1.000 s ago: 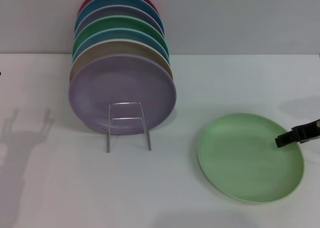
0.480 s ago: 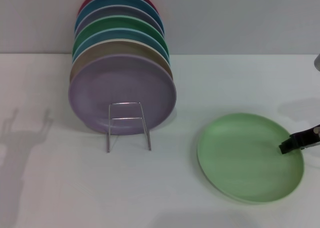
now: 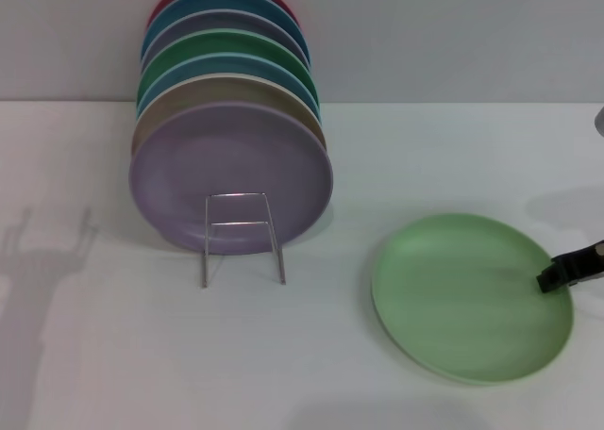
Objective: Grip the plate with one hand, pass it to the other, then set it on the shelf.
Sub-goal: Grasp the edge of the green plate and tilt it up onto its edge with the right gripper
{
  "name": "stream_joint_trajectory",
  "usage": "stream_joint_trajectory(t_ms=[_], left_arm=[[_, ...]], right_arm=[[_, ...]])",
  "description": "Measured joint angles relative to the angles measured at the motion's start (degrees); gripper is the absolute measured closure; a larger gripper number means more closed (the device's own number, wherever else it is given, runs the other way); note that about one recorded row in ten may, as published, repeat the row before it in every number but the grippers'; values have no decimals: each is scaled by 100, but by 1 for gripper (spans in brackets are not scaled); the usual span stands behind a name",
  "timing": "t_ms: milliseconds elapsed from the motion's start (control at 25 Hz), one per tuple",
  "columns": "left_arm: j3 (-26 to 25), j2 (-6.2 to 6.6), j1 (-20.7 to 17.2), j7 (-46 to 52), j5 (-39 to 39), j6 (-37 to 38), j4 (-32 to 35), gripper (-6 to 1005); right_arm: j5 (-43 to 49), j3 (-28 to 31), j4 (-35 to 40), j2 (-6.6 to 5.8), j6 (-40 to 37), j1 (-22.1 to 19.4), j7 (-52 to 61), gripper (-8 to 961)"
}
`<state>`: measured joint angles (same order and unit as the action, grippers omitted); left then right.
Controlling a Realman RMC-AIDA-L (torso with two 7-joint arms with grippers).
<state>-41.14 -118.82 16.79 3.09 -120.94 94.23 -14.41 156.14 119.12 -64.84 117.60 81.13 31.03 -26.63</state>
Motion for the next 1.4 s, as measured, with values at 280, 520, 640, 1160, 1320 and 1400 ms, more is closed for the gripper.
stream_joint_trajectory(t_ms=[280,520,640,1160,1320,1400], left_arm=[[0,0,-18,17,0,8,0,221],[0,0,-26,20,0,17,-10,222],[0,-1,-27,21,0,23,-10,222],[0,-1,-46,23,0,36,-20,224],[0,1,-62,30,0,86,-14,224],[0,0,-62,28,0,105,-14,224]], right_arm=[[57,-10,-61,4,19,-15,-87,787],[77,-12,-165,38,-4,-47,-180,858],[77,-12,-216,74,-42,-72,-306,861],[-90,-101,-878,162,-343,-418,-491,906],[-452,-300,-1437,158,-572,-717,-541,911],[-587,-390,-1781,159,-751,-888,-622,914]])
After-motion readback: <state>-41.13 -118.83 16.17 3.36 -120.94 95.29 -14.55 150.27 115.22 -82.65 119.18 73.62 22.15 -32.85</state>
